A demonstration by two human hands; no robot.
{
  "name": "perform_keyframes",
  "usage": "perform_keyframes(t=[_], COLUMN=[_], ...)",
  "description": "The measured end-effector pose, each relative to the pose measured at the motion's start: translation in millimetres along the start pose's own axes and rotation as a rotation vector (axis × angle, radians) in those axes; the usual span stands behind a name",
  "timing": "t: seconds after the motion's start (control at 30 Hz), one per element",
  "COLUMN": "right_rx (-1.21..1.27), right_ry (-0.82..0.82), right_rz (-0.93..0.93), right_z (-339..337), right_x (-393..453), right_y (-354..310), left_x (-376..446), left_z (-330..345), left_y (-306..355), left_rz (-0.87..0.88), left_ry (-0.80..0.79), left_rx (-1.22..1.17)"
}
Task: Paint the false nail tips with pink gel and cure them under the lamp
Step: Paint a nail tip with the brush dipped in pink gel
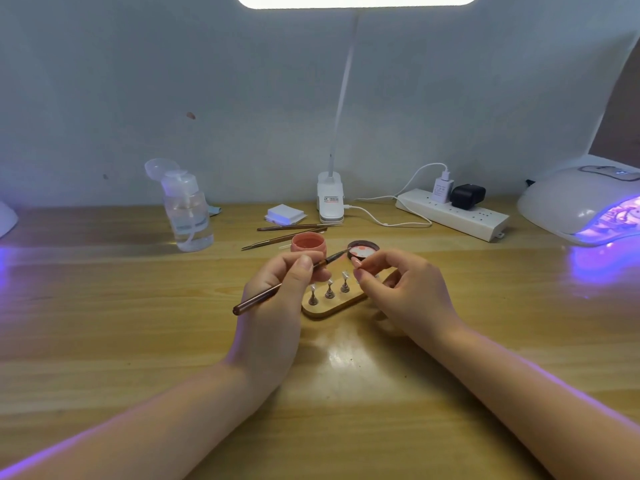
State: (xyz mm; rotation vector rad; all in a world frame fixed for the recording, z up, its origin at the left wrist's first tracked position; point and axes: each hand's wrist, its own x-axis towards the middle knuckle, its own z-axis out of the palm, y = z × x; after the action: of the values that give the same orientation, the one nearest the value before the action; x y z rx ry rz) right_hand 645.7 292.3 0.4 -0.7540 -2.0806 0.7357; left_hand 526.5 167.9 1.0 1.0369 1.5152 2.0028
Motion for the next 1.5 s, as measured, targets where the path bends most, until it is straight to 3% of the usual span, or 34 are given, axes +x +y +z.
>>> perform_keyframes(t=[0.63, 0.9, 1.13, 1.5], right_rx=[-0.351, -0.557, -0.394, -0.451], right_ry=[-0.044, -0.002, -0.092, -0.186], right_rz=[0.119, 0.036, -0.003, -0.041], right_z=[3, 3, 5, 4], right_x=[8, -3, -4, -1], right_y=[11, 3, -1, -1], left_x=[-1, -3, -4, -4], left_z=[1, 2, 2, 4], left_y=[-4, -1, 3, 1], left_rz=[-0.004, 0.028, 0.027, 0.008], left_ry=[0.006, 0.0, -0.034, -0.034], left_rx=[0.015, 0.005, -0.017, -0.005])
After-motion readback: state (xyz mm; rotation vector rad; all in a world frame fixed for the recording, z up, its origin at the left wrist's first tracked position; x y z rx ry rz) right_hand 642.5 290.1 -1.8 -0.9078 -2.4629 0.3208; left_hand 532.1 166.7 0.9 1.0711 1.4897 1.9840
